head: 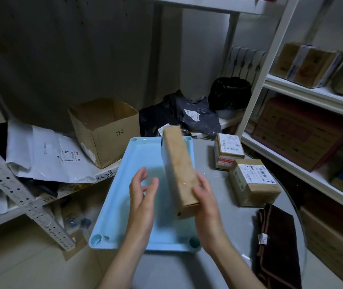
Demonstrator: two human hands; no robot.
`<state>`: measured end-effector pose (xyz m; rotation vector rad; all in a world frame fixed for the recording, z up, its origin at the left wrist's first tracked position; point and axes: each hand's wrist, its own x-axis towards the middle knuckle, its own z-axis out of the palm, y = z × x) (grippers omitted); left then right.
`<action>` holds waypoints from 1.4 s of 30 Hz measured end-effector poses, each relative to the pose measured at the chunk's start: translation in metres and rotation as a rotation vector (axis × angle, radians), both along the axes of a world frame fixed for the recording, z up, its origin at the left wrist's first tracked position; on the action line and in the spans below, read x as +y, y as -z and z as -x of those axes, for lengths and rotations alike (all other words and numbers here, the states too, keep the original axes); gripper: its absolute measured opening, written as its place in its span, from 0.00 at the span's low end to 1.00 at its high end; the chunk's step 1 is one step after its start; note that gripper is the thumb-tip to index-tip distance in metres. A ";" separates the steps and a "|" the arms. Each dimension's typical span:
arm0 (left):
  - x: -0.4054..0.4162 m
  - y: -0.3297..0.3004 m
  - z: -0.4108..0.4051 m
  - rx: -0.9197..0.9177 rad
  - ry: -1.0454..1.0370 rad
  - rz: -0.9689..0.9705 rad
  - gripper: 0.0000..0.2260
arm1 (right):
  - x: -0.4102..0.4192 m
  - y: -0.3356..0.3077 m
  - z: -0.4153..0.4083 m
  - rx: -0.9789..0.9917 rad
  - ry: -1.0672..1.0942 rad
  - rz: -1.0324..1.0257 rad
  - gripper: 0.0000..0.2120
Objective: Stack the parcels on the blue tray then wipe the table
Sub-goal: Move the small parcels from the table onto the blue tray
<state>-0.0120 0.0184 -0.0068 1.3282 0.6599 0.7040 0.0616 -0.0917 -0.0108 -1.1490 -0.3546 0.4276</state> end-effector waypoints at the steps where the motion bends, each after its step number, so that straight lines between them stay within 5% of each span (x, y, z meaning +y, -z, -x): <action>1: -0.003 -0.001 0.000 -0.043 0.011 -0.024 0.22 | 0.005 0.004 0.002 -0.222 0.048 0.231 0.22; 3: -0.003 -0.001 -0.004 -0.105 0.044 0.008 0.19 | 0.016 0.014 0.005 -0.554 0.075 0.545 0.20; 7: 0.013 0.001 -0.015 -0.047 0.052 0.135 0.17 | 0.030 0.027 0.007 -0.710 -0.007 0.821 0.29; 11: 0.024 0.019 -0.016 0.099 0.052 0.191 0.18 | 0.027 0.039 0.008 -0.918 -0.014 1.012 0.21; 14: 0.024 0.033 -0.009 0.225 0.000 0.110 0.12 | 0.022 0.041 0.021 -0.983 0.036 1.035 0.18; 19: 0.015 0.039 0.003 0.693 0.008 -0.379 0.13 | 0.012 0.046 0.040 -1.079 0.120 1.085 0.12; 27: 0.004 0.021 0.009 0.905 0.168 -0.514 0.14 | -0.007 0.040 0.038 -1.045 0.142 0.988 0.08; 32: -0.010 0.018 -0.014 0.641 0.029 -0.824 0.20 | -0.030 0.024 -0.013 -0.940 0.264 0.941 0.13; 39: -0.049 0.013 -0.090 0.442 0.297 -0.871 0.19 | -0.083 0.001 -0.120 -0.857 0.315 1.640 0.28; 42: -0.063 0.016 -0.118 0.437 0.353 -0.936 0.19 | -0.096 0.004 -0.141 -0.790 0.219 1.701 0.31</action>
